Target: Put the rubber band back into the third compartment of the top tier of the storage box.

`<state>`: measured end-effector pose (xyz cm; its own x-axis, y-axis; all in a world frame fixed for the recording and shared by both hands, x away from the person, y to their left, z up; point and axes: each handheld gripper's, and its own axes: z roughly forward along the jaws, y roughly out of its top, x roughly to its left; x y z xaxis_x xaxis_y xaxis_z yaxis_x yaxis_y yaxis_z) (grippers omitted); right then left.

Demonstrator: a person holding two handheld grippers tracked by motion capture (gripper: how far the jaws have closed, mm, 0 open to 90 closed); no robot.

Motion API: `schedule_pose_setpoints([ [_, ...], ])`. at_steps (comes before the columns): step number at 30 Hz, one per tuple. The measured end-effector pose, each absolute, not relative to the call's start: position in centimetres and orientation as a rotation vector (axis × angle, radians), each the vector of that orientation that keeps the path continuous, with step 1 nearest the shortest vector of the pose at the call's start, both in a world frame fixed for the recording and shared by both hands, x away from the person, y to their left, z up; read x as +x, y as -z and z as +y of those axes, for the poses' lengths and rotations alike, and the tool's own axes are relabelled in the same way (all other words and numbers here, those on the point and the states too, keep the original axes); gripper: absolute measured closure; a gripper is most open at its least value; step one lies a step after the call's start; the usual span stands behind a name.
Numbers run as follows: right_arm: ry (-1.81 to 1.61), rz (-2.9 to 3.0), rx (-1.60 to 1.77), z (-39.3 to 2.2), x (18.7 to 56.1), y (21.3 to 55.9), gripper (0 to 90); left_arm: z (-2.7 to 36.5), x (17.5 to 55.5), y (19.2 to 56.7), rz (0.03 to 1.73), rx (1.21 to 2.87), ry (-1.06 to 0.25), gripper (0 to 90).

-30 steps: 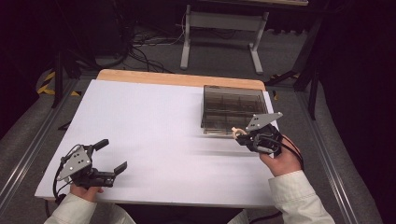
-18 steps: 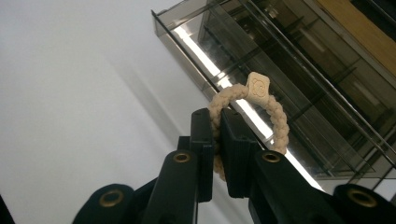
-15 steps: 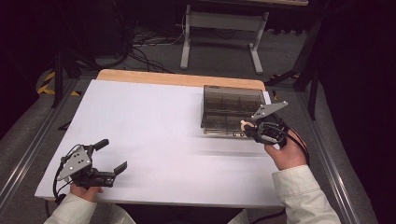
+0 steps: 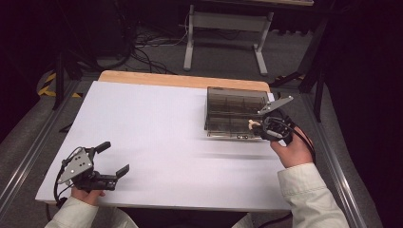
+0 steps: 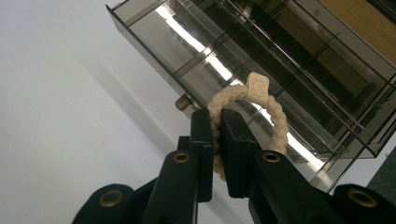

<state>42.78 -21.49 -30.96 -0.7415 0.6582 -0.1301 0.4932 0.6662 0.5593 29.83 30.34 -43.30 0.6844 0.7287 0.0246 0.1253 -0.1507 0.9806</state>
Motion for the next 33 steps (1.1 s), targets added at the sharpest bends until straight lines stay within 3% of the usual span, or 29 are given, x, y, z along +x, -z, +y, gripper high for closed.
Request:
schedule_pose_setpoints([
  [33, -0.607, 2.631, 0.943, -22.9, 45.9, 32.4, 83.4, 30.3, 29.9, 43.3, 0.696, 1.675, -0.609, 0.2],
])
